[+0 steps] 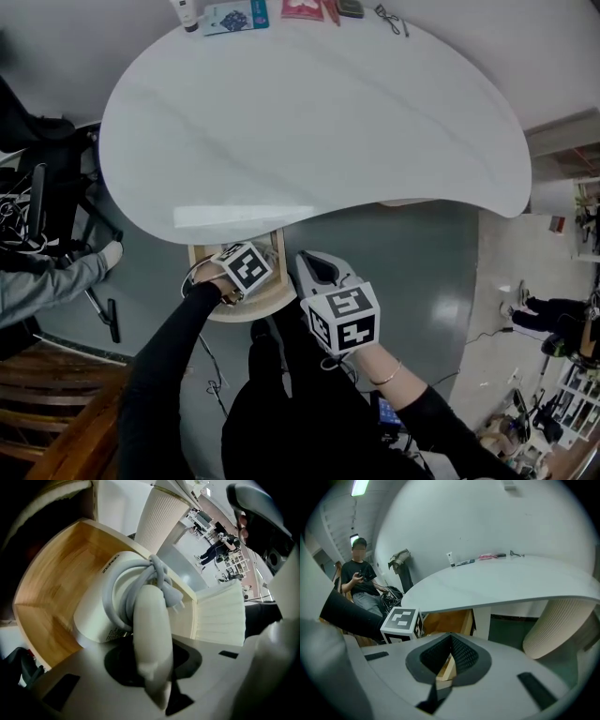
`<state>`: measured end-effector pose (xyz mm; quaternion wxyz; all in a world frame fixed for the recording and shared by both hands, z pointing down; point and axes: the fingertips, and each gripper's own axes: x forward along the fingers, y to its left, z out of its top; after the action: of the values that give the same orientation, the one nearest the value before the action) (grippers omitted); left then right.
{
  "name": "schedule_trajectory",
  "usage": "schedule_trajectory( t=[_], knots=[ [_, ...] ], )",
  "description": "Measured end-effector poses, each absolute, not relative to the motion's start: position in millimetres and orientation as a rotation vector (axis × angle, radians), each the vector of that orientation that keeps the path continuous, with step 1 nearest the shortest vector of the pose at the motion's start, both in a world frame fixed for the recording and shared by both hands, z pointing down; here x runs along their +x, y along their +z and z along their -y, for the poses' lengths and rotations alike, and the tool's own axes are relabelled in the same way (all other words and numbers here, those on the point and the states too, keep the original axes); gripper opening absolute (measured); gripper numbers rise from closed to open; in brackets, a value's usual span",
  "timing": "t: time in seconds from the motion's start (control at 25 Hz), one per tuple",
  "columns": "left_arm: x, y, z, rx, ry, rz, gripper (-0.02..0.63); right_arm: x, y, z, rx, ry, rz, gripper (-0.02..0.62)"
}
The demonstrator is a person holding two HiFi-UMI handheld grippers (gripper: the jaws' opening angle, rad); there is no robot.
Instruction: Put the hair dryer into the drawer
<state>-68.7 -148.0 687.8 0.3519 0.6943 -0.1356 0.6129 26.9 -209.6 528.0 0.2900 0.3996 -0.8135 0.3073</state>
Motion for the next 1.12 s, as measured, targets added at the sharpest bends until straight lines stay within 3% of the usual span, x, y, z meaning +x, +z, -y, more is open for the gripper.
schedule_trajectory(
  t=[1.12],
  knots=[
    [-70,731,168,1.872,1.628,0.486,0.098,38,547,213,1.084,0.859,2.091,0.002]
  ],
)
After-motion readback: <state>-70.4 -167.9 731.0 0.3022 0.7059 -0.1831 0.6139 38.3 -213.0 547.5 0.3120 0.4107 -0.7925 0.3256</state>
